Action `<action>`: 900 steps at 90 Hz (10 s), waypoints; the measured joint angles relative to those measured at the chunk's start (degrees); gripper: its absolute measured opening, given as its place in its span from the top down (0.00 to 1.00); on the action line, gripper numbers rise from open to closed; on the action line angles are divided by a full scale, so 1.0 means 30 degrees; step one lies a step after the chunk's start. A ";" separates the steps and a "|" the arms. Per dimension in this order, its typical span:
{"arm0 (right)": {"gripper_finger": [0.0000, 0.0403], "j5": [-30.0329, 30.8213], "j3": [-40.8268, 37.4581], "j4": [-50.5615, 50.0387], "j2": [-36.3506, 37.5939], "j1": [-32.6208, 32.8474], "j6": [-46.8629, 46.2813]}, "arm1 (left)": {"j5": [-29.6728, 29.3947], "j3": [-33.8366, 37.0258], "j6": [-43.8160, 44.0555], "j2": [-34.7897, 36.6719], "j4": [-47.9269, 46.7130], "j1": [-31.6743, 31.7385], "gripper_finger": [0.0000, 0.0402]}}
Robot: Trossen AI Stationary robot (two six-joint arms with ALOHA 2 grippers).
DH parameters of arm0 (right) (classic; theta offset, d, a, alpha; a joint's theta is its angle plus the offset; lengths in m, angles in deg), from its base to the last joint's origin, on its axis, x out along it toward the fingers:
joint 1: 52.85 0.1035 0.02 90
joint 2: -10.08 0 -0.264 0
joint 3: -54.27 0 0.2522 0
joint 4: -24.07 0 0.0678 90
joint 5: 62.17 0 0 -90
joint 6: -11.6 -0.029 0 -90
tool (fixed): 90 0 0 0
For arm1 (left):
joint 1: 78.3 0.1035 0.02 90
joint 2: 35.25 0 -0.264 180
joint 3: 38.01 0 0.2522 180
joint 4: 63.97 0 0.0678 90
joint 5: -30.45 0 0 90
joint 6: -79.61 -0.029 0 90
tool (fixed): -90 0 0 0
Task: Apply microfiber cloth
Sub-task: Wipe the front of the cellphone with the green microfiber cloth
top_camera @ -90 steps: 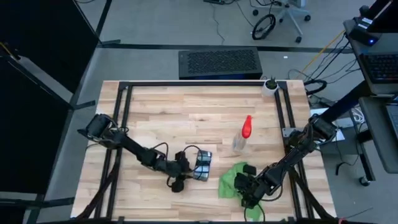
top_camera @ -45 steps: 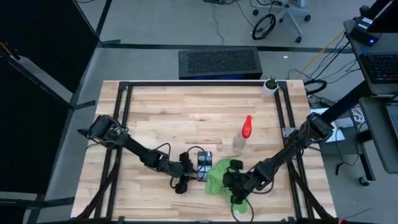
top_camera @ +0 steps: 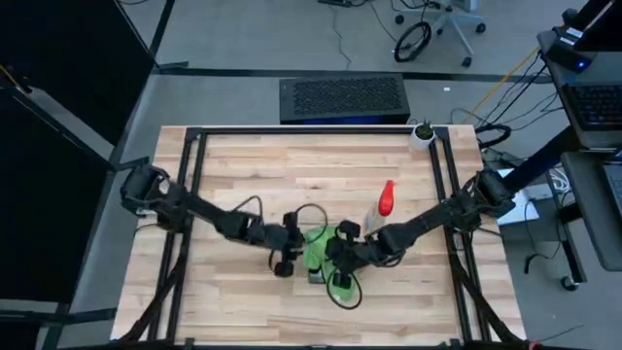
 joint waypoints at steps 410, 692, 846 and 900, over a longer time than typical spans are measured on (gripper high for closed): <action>0.94 -0.2258 0.2174 0.6456 -0.6764 -0.0717 -0.1552 | 0.5740 -0.0904 -0.2829 -0.5289 0.4924 0.2224 0.70; 0.94 0.1395 0.2652 -0.5511 0.0465 0.2742 -0.5509 | 0.6160 -0.2104 -0.0967 -0.4696 0.5411 0.2086 0.70; 0.94 0.0981 0.2467 -0.4937 -0.1723 0.4536 -0.9396 | 0.7649 -0.5355 -0.1817 -0.9339 0.6271 0.1517 1.00; 0.94 -0.3686 0.2436 -0.3939 -0.3982 0.6294 -1.2822 | 0.8334 -0.5341 -0.1832 -0.9361 0.6587 0.1515 1.00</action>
